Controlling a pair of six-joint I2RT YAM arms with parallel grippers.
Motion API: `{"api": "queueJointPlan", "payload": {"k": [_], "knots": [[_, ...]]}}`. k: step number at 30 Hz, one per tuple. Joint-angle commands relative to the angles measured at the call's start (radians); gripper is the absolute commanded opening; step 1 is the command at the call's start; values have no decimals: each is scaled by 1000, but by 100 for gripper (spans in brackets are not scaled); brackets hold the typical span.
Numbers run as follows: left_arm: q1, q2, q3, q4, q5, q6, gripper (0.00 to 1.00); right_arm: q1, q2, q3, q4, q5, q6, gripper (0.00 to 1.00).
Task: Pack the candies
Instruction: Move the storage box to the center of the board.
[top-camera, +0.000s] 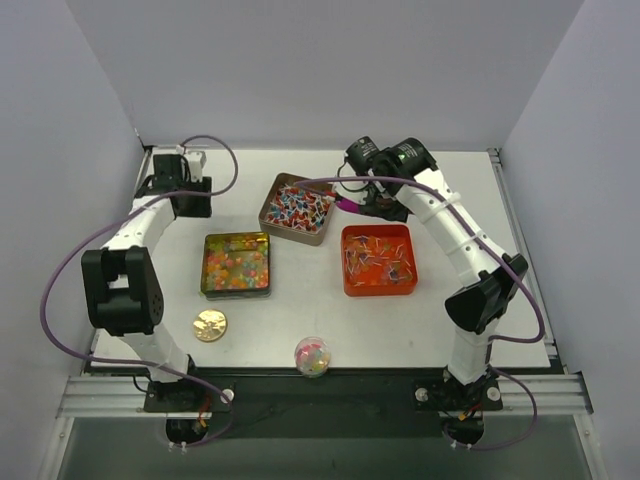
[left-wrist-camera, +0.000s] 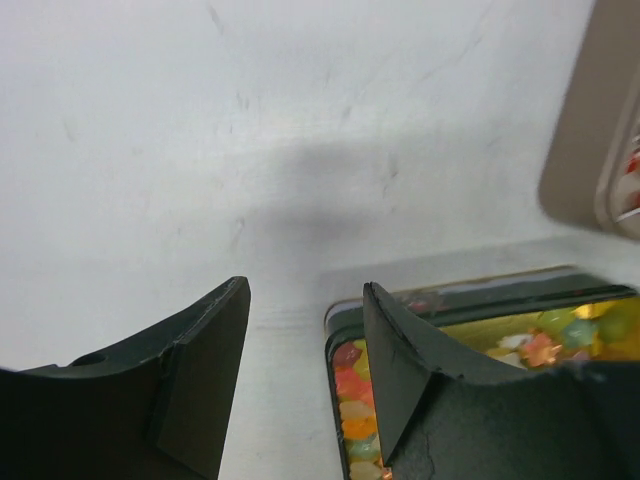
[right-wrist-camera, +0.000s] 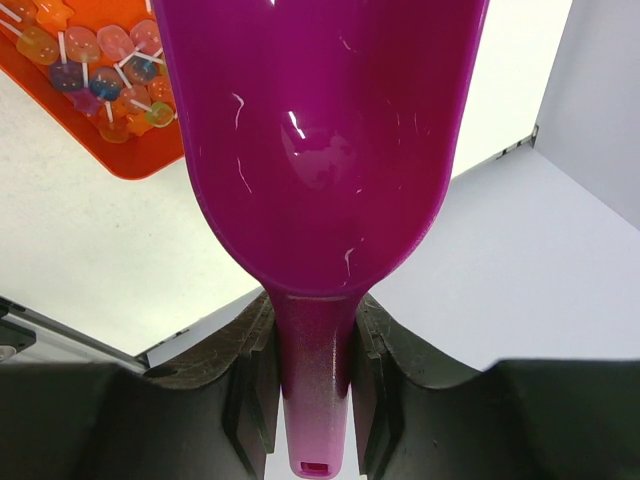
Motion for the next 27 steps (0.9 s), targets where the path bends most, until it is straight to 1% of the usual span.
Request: {"api": "queueJointPlan", "payload": {"k": [1, 2, 3, 4, 5, 6, 7, 8, 10, 11, 13, 14, 17, 20, 22, 24, 25, 27], "knots": [[-37, -47, 168, -45, 183, -67, 60, -26, -16, 32, -32, 21, 21, 0], [-106, -69, 161, -30, 236, -65, 61, -35, -18, 30, -32, 21, 21, 0], [-128, -91, 138, 51, 320, -55, 63, -56, -21, 30, -32, 21, 22, 0], [-158, -118, 118, 90, 443, -42, 66, -70, -27, 29, -31, 19, 24, 0], [-213, -114, 116, 107, 487, 17, 67, -84, -30, 28, -31, 11, 24, 0], [-247, -99, 131, 81, 510, 55, 67, -101, -33, 30, -31, 8, 27, 0], [-269, -50, 154, 56, 532, 89, 67, -130, -36, 30, -29, 4, 27, 0], [-284, -25, 180, 37, 593, 158, 67, -149, -39, 33, -26, 2, 25, 0], [-326, 29, 219, 6, 619, 229, 67, -194, -48, 35, -23, -4, 27, 0], [-338, 41, 224, 1, 621, 310, 67, -208, -51, 38, -22, -12, 31, 0], [-372, 67, 225, -14, 623, 410, 67, -251, -57, 38, -22, -22, 41, 0], [-380, 78, 228, -28, 623, 506, 67, -265, -62, 39, -23, -30, 45, 0], [-400, 154, 297, -105, 627, 612, 66, -323, -70, 42, -23, -58, 58, 0], [-426, 240, 394, -242, 626, 717, 65, -363, -67, 55, -28, -79, 62, 0], [-448, 286, 434, -273, 614, 769, 64, -377, -59, 65, -29, -87, 64, 0], [-462, 316, 455, -339, 607, 815, 63, -390, -56, 73, -32, -96, 67, 0], [-478, 336, 463, -356, 597, 850, 63, -391, -51, 82, -32, -104, 68, 0], [-490, 346, 454, -367, 586, 870, 63, -400, -50, 90, -35, -110, 70, 0]]}}
